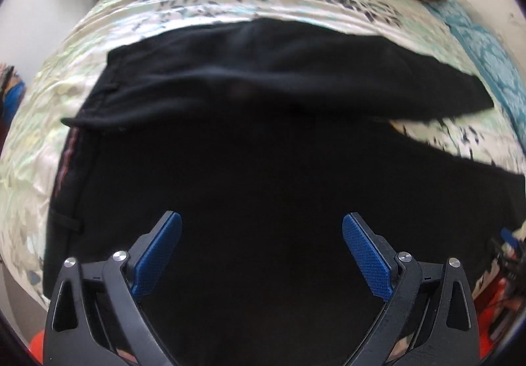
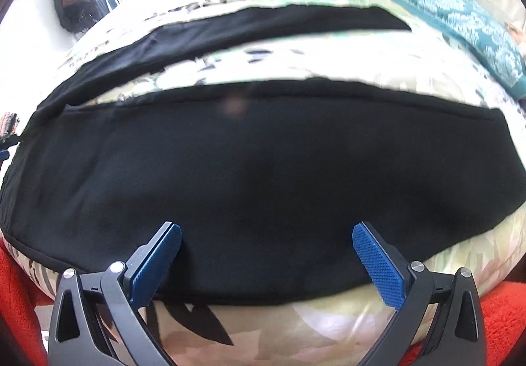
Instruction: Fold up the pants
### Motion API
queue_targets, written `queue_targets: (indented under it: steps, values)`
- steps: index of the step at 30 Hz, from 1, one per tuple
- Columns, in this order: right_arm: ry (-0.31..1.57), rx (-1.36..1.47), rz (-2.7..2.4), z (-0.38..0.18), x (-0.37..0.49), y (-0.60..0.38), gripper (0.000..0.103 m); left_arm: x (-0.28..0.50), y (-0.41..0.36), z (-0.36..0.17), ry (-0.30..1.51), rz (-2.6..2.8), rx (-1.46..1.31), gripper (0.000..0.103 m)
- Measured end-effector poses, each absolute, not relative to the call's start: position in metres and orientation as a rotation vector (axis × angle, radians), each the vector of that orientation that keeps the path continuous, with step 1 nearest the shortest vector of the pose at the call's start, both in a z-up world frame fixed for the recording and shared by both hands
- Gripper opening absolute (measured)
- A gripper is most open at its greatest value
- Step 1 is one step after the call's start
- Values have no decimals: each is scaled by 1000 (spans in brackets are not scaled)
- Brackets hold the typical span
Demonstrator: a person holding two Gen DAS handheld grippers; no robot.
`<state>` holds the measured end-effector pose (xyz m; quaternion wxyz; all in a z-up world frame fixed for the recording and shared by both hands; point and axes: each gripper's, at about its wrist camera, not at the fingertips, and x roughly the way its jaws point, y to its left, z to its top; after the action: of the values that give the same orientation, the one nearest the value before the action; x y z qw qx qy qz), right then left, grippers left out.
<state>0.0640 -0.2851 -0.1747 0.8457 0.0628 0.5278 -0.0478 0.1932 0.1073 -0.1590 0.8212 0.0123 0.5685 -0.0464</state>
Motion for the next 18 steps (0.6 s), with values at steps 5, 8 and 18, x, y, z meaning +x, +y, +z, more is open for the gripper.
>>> queue_targets:
  steps: [5,8,18]
  values:
    - [1108,117,-96,-151,47,-290,103,152,54,-171,1206,-172,174,99]
    - [1048,100,-158,-135,57,-319,103,159,43,-154,1152,-185,93,99]
    - [1134,282,-372,-161,66,-440,103,170,13,-185,1115,-140,159,101]
